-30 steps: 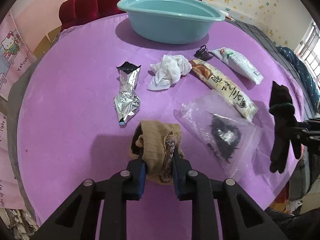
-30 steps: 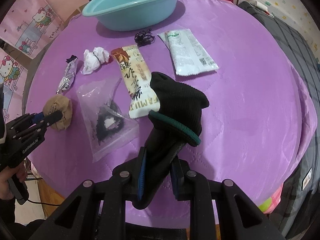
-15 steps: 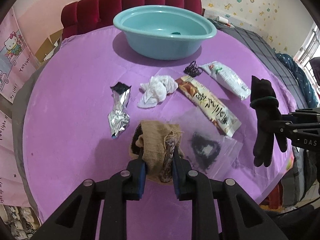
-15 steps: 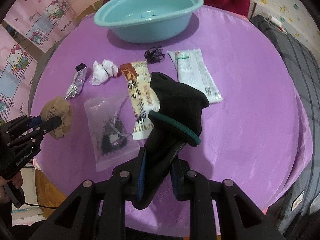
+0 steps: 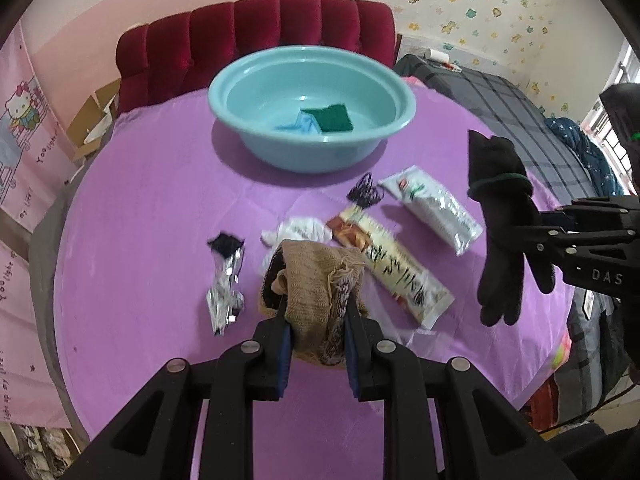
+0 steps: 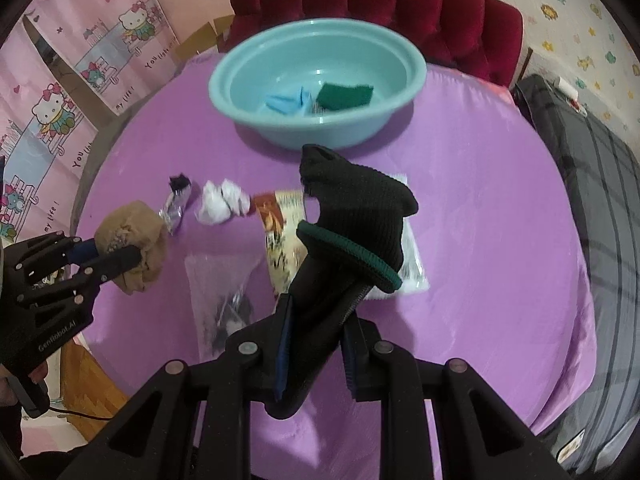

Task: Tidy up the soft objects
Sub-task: 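Carry the black glove and burlap ball with both tools over the basin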

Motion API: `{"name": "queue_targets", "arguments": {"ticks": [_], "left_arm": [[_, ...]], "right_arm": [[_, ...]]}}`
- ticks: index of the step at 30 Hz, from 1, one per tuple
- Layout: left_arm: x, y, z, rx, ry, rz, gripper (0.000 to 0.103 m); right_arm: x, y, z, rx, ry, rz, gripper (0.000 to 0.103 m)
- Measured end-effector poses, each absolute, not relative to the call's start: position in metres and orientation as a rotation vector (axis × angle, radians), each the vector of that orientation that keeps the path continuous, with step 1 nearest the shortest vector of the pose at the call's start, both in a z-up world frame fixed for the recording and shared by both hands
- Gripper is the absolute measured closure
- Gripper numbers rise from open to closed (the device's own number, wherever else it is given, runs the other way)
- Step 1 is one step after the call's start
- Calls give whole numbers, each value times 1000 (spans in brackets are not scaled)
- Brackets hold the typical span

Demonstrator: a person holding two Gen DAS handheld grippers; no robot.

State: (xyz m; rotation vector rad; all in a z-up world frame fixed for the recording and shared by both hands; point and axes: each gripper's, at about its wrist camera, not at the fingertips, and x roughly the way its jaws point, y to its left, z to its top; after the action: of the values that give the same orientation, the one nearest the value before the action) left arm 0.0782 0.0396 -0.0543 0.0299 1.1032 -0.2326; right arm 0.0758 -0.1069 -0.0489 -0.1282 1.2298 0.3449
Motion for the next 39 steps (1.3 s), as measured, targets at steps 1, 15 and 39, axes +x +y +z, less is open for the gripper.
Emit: {"name": "queue_targets", "arguments": {"ticks": [1, 15, 39], "left_arm": [[82, 38, -52, 33, 1095, -234, 79], [140, 36, -27, 49, 1041, -260, 79], [231, 34, -31, 69, 1039, -276, 79]], "right_arm": [[79, -107, -46, -130, 1223, 348, 81], [141, -90, -7, -196, 1117, 390, 80], [253, -70, -7, -242, 1097, 409, 80]]}}
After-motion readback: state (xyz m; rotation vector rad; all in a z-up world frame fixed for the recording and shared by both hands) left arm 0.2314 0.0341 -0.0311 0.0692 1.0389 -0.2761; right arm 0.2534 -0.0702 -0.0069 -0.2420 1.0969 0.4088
